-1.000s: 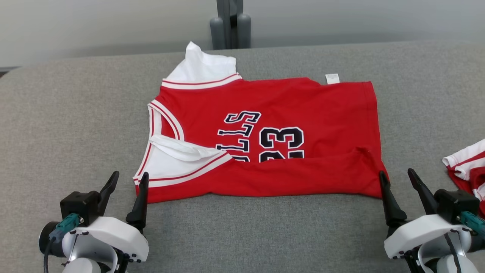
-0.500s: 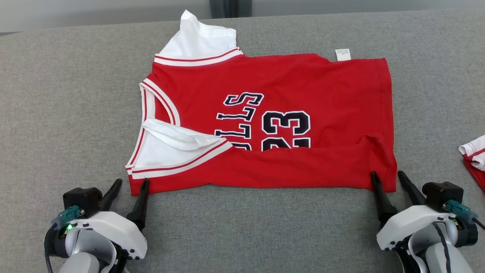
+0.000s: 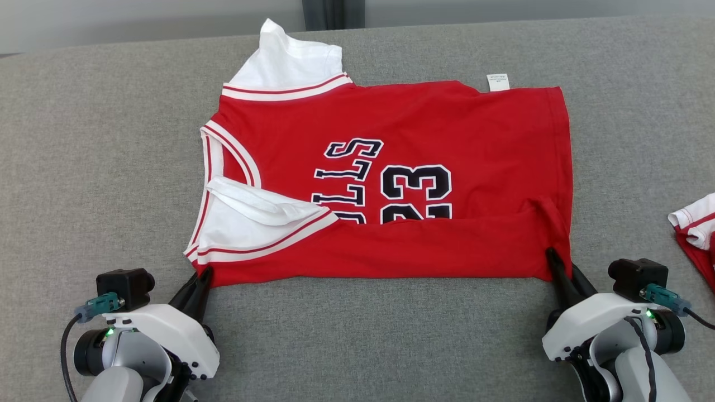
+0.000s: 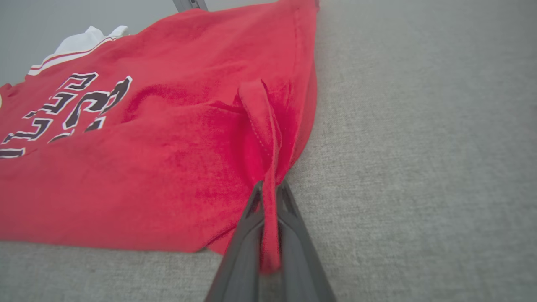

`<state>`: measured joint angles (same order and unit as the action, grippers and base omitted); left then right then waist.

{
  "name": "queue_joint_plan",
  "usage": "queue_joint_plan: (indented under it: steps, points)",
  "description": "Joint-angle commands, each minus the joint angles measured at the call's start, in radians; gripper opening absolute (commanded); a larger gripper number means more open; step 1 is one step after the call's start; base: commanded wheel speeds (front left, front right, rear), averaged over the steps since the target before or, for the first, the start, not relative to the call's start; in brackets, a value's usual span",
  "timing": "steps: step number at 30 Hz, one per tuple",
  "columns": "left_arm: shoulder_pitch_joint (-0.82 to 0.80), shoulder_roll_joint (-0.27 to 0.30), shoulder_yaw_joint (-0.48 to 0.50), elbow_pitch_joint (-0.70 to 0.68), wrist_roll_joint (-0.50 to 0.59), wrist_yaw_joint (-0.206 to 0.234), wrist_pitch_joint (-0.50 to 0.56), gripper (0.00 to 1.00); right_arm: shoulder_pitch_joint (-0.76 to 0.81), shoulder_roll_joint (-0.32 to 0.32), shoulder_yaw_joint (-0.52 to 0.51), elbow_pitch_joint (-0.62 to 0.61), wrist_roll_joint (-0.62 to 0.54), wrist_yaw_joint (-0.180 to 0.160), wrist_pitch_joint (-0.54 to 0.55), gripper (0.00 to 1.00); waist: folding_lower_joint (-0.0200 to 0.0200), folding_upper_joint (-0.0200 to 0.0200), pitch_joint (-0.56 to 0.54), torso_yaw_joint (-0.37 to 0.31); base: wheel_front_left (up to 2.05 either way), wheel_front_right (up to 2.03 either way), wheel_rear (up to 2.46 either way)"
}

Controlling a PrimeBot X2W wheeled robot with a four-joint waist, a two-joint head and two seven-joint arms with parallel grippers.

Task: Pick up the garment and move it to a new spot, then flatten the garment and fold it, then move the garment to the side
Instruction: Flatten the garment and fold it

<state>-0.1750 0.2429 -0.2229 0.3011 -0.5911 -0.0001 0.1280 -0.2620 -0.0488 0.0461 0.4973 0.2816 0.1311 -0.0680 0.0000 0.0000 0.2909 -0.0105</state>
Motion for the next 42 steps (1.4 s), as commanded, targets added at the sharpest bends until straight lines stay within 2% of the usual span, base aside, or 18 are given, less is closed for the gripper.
queue_joint_plan:
  steps: [1,9,20,29,30,31,32,33,37,42]
  points:
    - [0.01,0.006,0.006,-0.007,-0.007,0.003,0.004,0.0,0.011,-0.004,0.001,0.006,0.008,-0.001,0.01,0.0,0.0,0.0,-0.009,0.001,0.0,0.0,0.0]
    - [0.114,0.039,0.018,-0.146,-0.023,0.033,0.044,0.0,0.091,-0.024,-0.012,-0.101,0.023,-0.001,0.079,0.0,0.0,0.0,-0.047,0.012,0.0,0.0,0.0]
    - [0.343,0.05,0.025,-0.383,-0.058,0.128,0.139,0.0,0.318,-0.026,-0.089,-0.315,0.01,-0.001,0.271,0.0,0.0,0.0,-0.097,0.018,0.0,0.0,0.0]
    - [0.415,0.064,0.024,-0.451,-0.068,0.163,0.185,0.0,0.402,-0.014,-0.129,-0.401,0.007,-0.001,0.347,0.0,0.0,0.0,-0.108,0.021,0.0,0.0,0.0]
    - [0.416,0.065,0.022,-0.452,-0.067,0.163,0.189,0.0,0.404,-0.012,-0.13,-0.405,0.013,-0.001,0.35,0.06,0.0,0.0,-0.108,0.021,0.0,0.0,0.0]
    - [0.414,0.064,0.018,-0.451,-0.067,0.164,0.195,0.07,0.405,-0.011,-0.129,-0.404,0.015,-0.001,0.355,0.44,0.0,0.0,-0.109,0.02,0.0,0.0,0.0]
    - [0.41,0.064,0.016,-0.45,-0.067,0.167,0.196,0.47,0.404,-0.009,-0.128,-0.405,0.017,-0.001,0.355,1.0,0.0,0.0,-0.109,0.021,0.0,0.0,0.0]
    - [0.405,0.063,0.014,-0.448,-0.066,0.169,0.198,1.0,0.399,-0.009,-0.13,-0.41,0.02,-0.001,0.342,1.0,0.0,0.0,-0.109,0.02,0.0,0.0,0.0]
    - [0.383,0.057,0.02,-0.448,-0.06,0.171,0.179,1.0,0.38,-0.006,-0.148,-0.423,0.022,-0.001,0.305,1.0,0.0,0.0,-0.108,0.019,0.0,0.0,0.0]
    - [0.326,0.052,0.056,-0.48,-0.036,0.176,0.099,1.0,0.343,-0.004,-0.195,-0.452,0.035,-0.001,0.225,1.0,0.0,0.0,-0.099,0.011,0.0,0.0,0.0]
